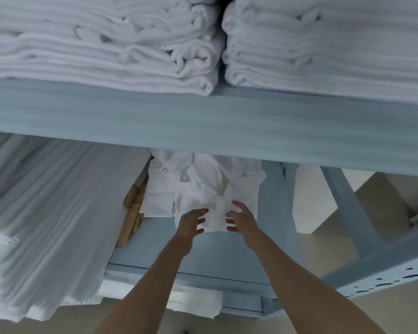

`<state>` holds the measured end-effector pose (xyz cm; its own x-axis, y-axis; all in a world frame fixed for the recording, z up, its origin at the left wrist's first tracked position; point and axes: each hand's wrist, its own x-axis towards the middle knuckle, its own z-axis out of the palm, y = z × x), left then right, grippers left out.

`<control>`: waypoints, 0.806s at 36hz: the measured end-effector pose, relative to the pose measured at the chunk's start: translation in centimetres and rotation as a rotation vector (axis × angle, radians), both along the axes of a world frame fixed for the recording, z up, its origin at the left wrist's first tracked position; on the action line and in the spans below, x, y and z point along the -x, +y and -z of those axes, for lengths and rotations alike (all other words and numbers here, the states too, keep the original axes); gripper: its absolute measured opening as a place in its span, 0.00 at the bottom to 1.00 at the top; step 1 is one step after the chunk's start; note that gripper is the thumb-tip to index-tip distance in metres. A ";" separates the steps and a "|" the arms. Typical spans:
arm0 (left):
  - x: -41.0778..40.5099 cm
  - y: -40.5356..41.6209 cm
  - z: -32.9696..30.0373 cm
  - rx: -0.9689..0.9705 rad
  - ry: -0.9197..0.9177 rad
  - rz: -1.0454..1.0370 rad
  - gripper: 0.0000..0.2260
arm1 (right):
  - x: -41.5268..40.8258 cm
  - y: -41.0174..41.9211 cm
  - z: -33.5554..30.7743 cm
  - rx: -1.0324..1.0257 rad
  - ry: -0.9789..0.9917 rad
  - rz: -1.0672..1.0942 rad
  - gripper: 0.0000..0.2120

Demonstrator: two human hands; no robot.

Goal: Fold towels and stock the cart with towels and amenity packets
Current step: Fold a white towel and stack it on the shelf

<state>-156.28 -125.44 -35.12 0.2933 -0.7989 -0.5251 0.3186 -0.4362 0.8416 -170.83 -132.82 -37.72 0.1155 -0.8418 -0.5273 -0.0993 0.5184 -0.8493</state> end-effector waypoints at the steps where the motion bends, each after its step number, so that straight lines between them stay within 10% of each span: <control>1: -0.2 0.1 0.0 0.005 -0.009 0.003 0.13 | -0.1 -0.3 0.1 -0.012 -0.013 -0.005 0.21; 17: -3.8 2.2 2.6 -0.062 0.025 -0.062 0.09 | -1.9 -1.2 0.1 -0.202 -0.454 0.422 0.04; 29: 0.0 0.3 3.5 -0.097 0.574 -0.013 0.24 | 1.9 5.4 -6.5 -0.196 -0.732 -0.004 0.21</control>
<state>-156.25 -125.16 -38.64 -0.0507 -0.7373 -0.6737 0.7178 -0.4958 0.4887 -172.71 -127.45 -31.24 0.4964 -0.7393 -0.4549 0.4520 0.6675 -0.5917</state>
